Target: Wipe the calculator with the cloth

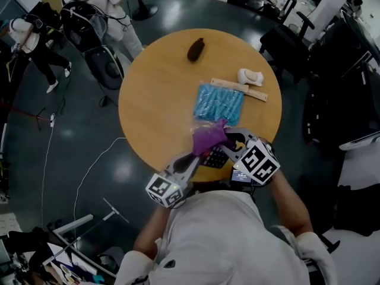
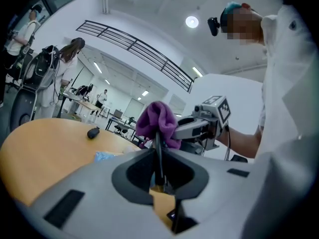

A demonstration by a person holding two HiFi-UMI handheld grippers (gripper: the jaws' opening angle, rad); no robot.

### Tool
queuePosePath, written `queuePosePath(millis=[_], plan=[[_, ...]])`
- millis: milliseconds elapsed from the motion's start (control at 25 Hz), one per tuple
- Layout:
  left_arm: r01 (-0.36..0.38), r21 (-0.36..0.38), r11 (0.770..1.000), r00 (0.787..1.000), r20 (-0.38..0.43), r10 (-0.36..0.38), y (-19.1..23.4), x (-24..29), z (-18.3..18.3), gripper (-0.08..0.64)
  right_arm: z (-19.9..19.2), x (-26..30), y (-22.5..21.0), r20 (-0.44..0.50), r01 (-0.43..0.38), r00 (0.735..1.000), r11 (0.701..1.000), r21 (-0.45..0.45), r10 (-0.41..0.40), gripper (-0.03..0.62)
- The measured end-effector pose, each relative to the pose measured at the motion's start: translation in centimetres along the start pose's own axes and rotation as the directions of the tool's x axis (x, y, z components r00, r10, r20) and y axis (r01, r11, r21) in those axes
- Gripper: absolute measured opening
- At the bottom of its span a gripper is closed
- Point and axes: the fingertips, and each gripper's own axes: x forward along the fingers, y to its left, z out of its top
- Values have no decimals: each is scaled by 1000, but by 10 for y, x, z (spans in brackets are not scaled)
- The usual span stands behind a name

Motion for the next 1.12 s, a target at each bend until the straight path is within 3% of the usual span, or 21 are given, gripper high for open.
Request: queuePosePath(millis=[200,600,720,800,840,920,1000,1120], plan=[[19,56,998,1000,11,-20,-2,-8,2,49,-23,-6,-1,-27,-15,999,997,81,17,87],[10,87,996,1000,-3,-10,5,-13,5,49,-107,-12,7,-152,-8,988,980,198,38,87],[15,206,979,999,-37,-8,-4,-13,11,49,-130,-15,7,-192,-2,980,977,214,44,87],[54,334,941,997,-70,-32,-18,-11,16,49,-135,-23,1,-193,6,981,973,229,39,87],[84,411,908,995,-81,-55,-25,-9,19,49,-131,-29,-3,-172,6,984,971,238,36,87],[147,558,816,988,-119,-96,-34,-8,23,49,-111,-43,-13,-103,-20,994,969,245,47,87],[208,636,743,975,-193,-108,-36,-7,20,49,-79,-60,-19,-24,-75,996,972,221,82,87],[289,694,660,953,-276,-127,-40,-5,14,48,-30,-81,-19,42,-167,986,976,143,163,87]])
